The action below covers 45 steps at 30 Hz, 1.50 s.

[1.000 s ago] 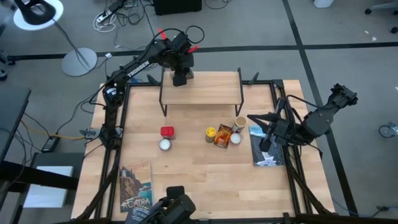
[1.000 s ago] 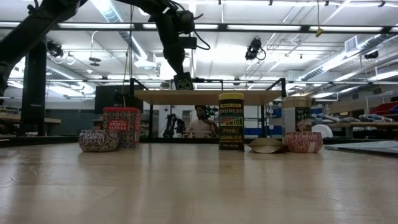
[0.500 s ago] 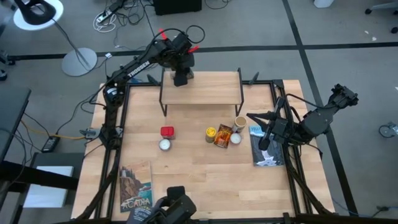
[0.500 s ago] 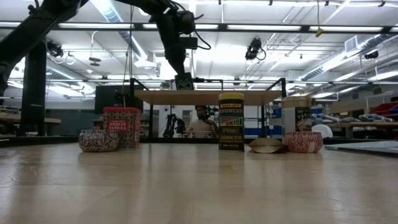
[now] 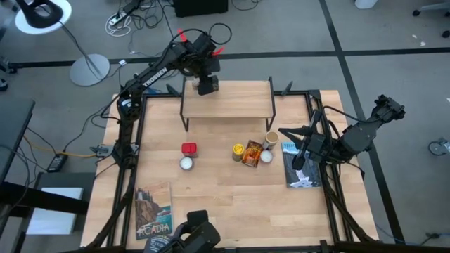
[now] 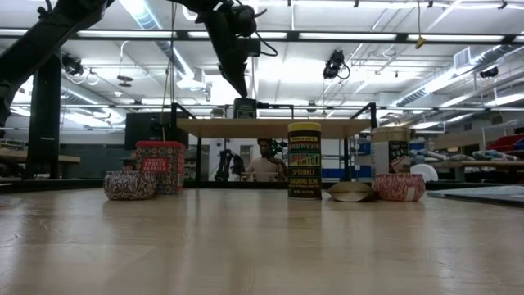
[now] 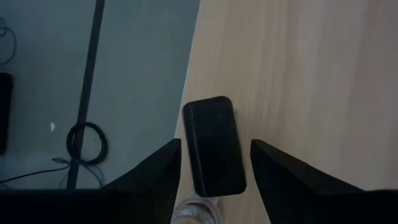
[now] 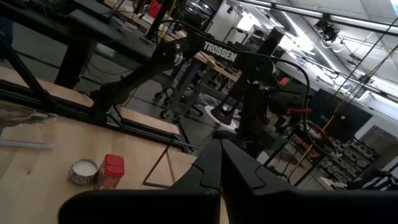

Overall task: Shelf spices
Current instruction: Put the black seasoning can on the shelf

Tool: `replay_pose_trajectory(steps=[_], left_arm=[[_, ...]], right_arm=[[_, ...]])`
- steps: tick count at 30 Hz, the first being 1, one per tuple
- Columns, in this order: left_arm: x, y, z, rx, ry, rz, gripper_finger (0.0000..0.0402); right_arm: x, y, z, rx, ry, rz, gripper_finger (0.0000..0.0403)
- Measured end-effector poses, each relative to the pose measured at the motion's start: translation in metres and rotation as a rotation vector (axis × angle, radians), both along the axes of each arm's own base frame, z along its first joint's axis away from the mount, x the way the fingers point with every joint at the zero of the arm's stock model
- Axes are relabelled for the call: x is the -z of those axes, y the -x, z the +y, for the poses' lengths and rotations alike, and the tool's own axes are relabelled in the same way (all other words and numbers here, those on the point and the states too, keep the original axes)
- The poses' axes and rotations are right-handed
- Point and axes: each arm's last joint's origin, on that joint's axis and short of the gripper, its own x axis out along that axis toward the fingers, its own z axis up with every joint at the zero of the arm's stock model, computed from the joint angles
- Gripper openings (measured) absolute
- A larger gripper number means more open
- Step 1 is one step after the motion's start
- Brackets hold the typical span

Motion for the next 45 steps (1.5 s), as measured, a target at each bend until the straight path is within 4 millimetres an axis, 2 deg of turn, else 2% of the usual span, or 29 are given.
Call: replay_pose_trajectory(steps=[6, 13, 18, 22, 26, 29, 36, 45], left_arm=[[-0.002, -0.002, -0.003, -0.021, -0.054, 0.036, 0.0199], [-0.029, -0.004, -0.011, -0.025, -0.12, -0.068, 0.0199], [-0.033, -0.005, -0.024, 0.009, -0.085, -0.079, 0.0198], [-0.028, -0.006, -0.034, 0.036, 0.004, -0.053, 0.0183], [-0.026, -0.007, -0.042, 0.027, 0.027, -0.022, 0.0152], [-0.024, -0.007, -0.041, -0.008, 0.028, -0.012, 0.0115], [-0.003, -0.009, -0.036, -0.062, 0.029, 0.069, 0.0011], [0.019, -0.011, -0.031, -0.095, 0.017, 0.145, 0.0011]], right_arm=[[0.0, 0.0, 0.0, 0.0, 0.0, 0.0, 0.0005], [0.0, 0.0, 0.0, 0.0, 0.0, 0.0, 0.0002], [0.0, 0.0, 0.0, 0.0, 0.001, 0.001, 0.0006], [0.0, 0.0, 0.0, 0.0, 0.001, 0.001, 0.0003], [0.0, 0.0, 0.0, 0.0, 0.0, 0.0, 0.0002], [0.0, 0.0, 0.0, 0.0, 0.0, 0.0, 0.0005], [0.0, 0.0, 0.0, -0.001, 0.0, 0.0, 0.0002], [0.0, 0.0, 0.0, -0.002, -0.001, -0.001, 0.0005]])
